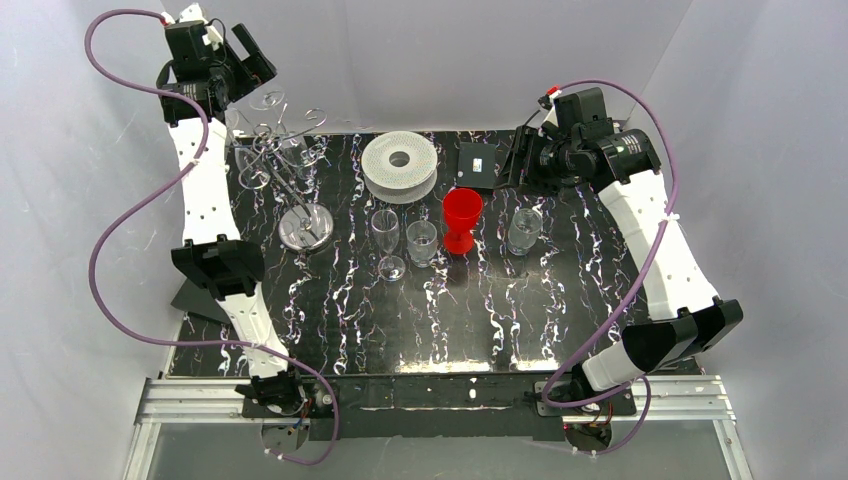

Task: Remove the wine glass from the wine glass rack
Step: Pick up the wine glass from the wine rack.

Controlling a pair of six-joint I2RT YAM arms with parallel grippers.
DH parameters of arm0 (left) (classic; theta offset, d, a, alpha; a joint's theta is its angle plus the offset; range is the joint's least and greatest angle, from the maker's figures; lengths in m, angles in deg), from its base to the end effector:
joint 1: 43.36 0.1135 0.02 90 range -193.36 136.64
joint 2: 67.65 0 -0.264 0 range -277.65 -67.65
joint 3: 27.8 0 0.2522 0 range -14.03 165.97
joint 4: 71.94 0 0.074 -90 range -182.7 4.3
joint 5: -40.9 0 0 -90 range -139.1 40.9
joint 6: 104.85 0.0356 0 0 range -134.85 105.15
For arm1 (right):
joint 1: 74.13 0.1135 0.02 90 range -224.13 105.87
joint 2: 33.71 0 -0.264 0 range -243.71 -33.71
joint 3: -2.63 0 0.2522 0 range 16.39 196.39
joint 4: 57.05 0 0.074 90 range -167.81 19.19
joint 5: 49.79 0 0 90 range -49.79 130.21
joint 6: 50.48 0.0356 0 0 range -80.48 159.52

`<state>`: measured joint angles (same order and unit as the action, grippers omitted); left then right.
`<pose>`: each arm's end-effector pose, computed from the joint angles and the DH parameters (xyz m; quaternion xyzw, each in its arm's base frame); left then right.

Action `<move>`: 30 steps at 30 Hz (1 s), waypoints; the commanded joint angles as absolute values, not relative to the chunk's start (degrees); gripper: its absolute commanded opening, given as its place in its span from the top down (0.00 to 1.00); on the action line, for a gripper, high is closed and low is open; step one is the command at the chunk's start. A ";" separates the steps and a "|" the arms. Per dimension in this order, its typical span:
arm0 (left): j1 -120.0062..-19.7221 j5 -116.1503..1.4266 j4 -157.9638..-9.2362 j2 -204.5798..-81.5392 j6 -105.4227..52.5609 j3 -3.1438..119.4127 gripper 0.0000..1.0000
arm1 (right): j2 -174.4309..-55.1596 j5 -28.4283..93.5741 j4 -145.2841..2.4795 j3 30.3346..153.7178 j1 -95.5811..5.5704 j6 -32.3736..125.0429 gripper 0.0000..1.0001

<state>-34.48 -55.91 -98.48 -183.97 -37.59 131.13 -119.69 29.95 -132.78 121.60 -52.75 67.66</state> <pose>0.4233 0.0619 0.5511 -0.1179 0.5905 -0.1317 0.7875 0.2706 0.1128 0.4402 0.0180 0.9130 0.2416 0.3282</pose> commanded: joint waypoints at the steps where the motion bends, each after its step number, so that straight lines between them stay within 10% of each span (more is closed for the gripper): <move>1: -34.40 -57.92 -97.90 -183.76 -36.27 131.45 0.02 | -119.58 29.59 -131.17 122.74 -53.13 66.52 0.38; 30: -38.25 -59.15 -103.16 -183.28 -24.84 129.09 0.03 | -120.98 28.88 -131.11 123.55 -53.57 66.50 0.38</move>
<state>-37.17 -58.44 -101.34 -184.36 -27.56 129.25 -120.89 29.54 -132.74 121.60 -53.27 67.60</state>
